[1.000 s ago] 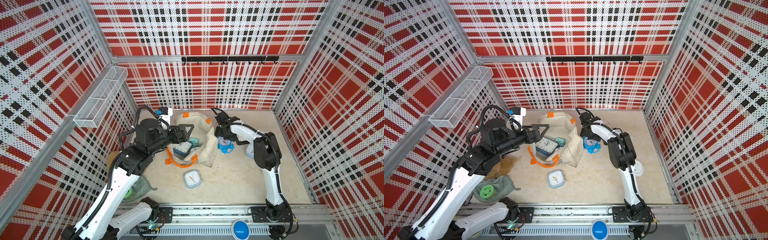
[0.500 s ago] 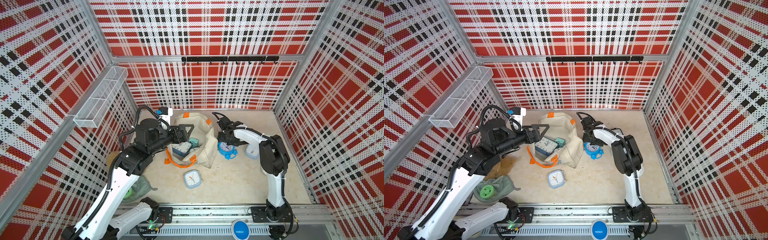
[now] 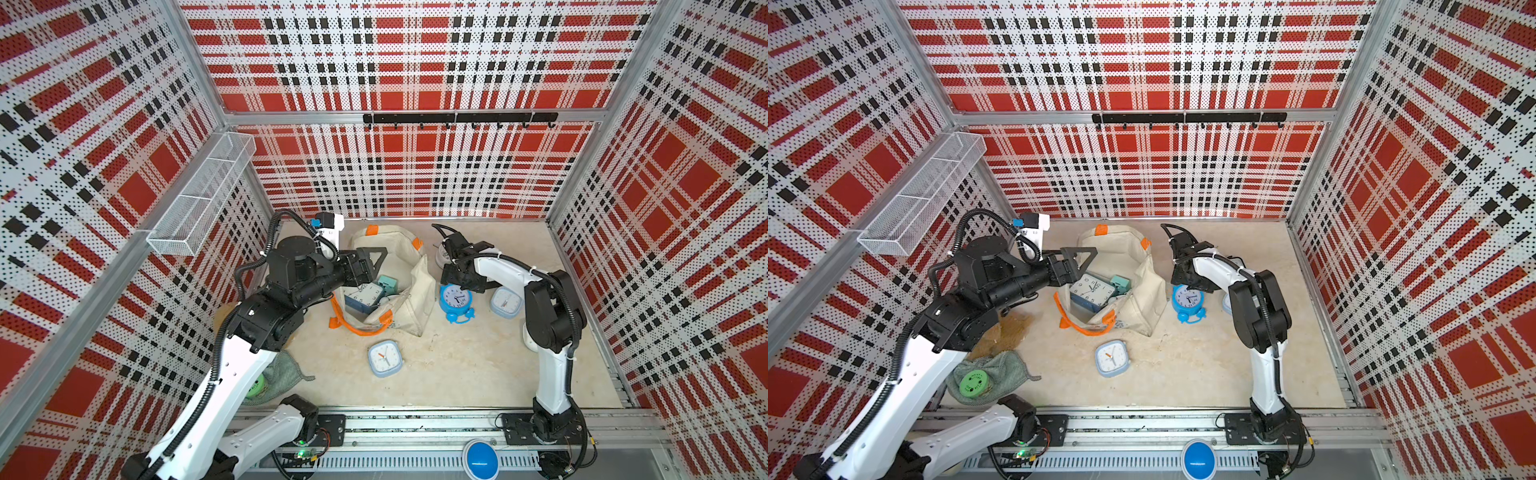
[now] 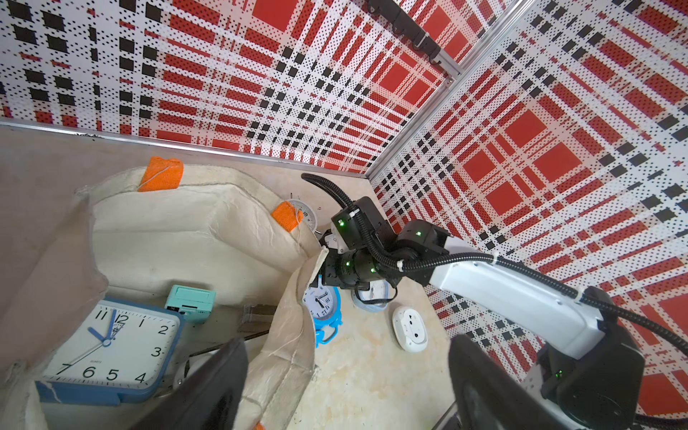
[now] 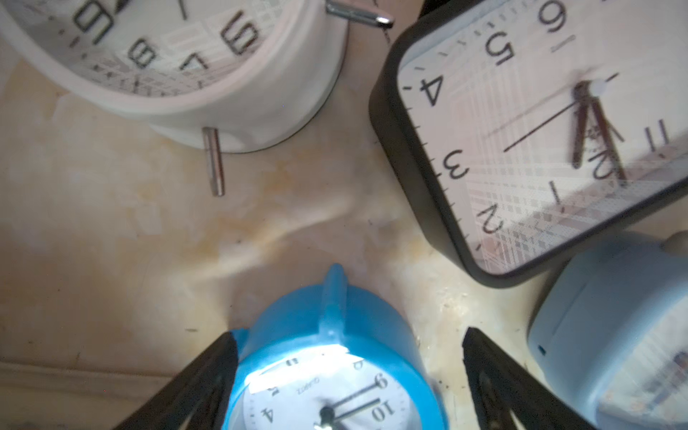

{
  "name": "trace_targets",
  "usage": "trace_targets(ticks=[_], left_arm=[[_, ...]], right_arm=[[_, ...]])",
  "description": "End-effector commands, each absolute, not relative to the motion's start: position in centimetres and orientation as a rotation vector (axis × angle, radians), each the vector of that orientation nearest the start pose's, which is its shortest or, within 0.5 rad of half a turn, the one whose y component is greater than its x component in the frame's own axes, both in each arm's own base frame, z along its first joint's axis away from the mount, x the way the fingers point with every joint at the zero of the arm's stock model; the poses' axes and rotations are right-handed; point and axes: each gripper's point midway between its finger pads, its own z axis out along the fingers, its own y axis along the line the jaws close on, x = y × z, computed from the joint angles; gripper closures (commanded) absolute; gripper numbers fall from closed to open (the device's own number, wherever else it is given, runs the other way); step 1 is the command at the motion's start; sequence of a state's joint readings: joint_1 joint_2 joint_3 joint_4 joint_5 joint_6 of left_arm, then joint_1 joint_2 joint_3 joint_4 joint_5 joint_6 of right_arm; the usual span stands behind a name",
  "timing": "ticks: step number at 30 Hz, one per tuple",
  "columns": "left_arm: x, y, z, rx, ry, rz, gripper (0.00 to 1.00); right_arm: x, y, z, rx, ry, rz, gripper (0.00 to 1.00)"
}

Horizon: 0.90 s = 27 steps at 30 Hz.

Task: Take the alarm clock out of the canvas bag
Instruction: Move the alarm to the center of the board.

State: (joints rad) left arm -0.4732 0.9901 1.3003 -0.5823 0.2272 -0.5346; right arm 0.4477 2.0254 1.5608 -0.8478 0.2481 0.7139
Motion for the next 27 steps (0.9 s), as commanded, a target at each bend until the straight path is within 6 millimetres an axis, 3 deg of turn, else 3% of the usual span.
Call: trace_targets(ticks=[1, 5, 9, 13, 16, 18, 20, 24, 27], left_arm=[[26.6, -17.7, 40.4, 0.09, 1.945, -0.885, 0.12], [26.8, -17.5, 39.1, 0.04, 1.998, -0.867, 0.12], [26.9, -17.3, 36.3, -0.032, 2.115, -0.828, 0.13], [26.7, -16.9, 32.4, -0.134, 2.237, -0.782, 0.16], [26.5, -16.3, 29.1, -0.223, 2.312, -0.745, 0.16], [26.4, -16.3, 27.4, -0.267, 2.339, -0.75, 0.16], [26.7, -16.8, 25.9, -0.302, 2.344, -0.789, 0.16], [27.1, -17.6, 23.4, -0.362, 2.358, -0.847, 0.16], [27.2, -18.0, 22.0, -0.409, 2.378, -0.876, 0.16]], right_arm=[[41.9, 14.5, 8.7, 0.436, 2.713, -0.068, 0.04], [43.4, 15.6, 12.5, 0.405, 2.597, 0.073, 0.04], [44.8, 19.0, 20.0, 0.245, 2.399, 0.372, 0.08], [43.3, 22.5, 28.6, 0.034, 2.214, 0.568, 0.1], [41.1, 25.1, 32.3, -0.102, 2.171, 0.582, 0.1], [39.8, 26.9, 32.6, -0.184, 2.194, 0.566, 0.1], [38.6, 29.2, 31.7, -0.245, 2.248, 0.558, 0.1], [36.8, 33.2, 28.4, -0.354, 2.362, 0.479, 0.12], [34.9, 34.8, 25.7, -0.423, 2.445, 0.341, 0.18]])
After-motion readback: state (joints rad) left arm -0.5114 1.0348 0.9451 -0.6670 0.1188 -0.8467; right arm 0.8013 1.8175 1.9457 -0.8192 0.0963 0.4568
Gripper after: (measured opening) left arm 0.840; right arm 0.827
